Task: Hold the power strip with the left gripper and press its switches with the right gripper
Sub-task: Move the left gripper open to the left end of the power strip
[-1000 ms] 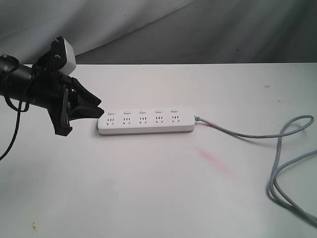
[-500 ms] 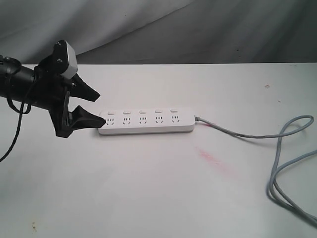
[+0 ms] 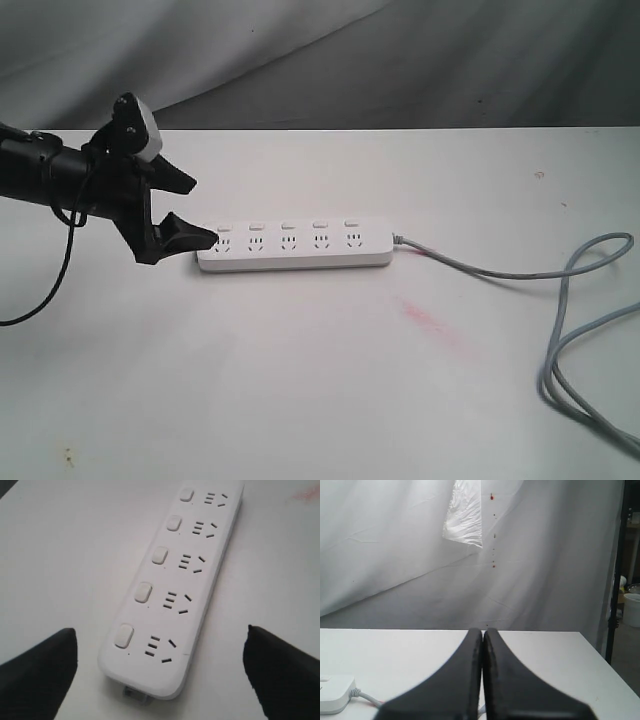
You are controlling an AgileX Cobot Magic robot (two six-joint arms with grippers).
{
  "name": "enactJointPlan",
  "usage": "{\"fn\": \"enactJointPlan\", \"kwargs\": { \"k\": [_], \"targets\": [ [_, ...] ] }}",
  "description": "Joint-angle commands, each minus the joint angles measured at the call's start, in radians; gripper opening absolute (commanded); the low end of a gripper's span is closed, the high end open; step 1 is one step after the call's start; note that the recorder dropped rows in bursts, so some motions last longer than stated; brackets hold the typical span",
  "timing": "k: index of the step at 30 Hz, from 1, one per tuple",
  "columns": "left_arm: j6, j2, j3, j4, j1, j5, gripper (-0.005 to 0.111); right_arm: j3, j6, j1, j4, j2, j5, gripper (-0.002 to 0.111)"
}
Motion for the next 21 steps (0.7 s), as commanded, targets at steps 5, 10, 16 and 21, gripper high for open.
{"fn": "enactJointPlan", "kwargs": {
  "k": [5, 10, 16, 21],
  "targets": [
    [0.01, 0.134, -0.167, 0.097, 0.013, 0.099, 0.084, 0.003, 0.002, -0.008, 0.003, -0.004, 0.0, 0.0],
    [0.01, 0.187, -0.244, 0.144, 0.012, 0.111, 0.084, 0.003, 0.002, -0.008, 0.003, -0.004, 0.0, 0.0],
    [0.01, 0.235, -0.289, 0.213, 0.012, 0.135, 0.084, 0.003, 0.002, -0.008, 0.003, -0.004, 0.0, 0.0],
    [0.01, 0.253, -0.289, 0.234, 0.012, 0.131, 0.084, 0.003, 0.002, -0.008, 0.003, -0.004, 0.0, 0.0]
  ]
}}
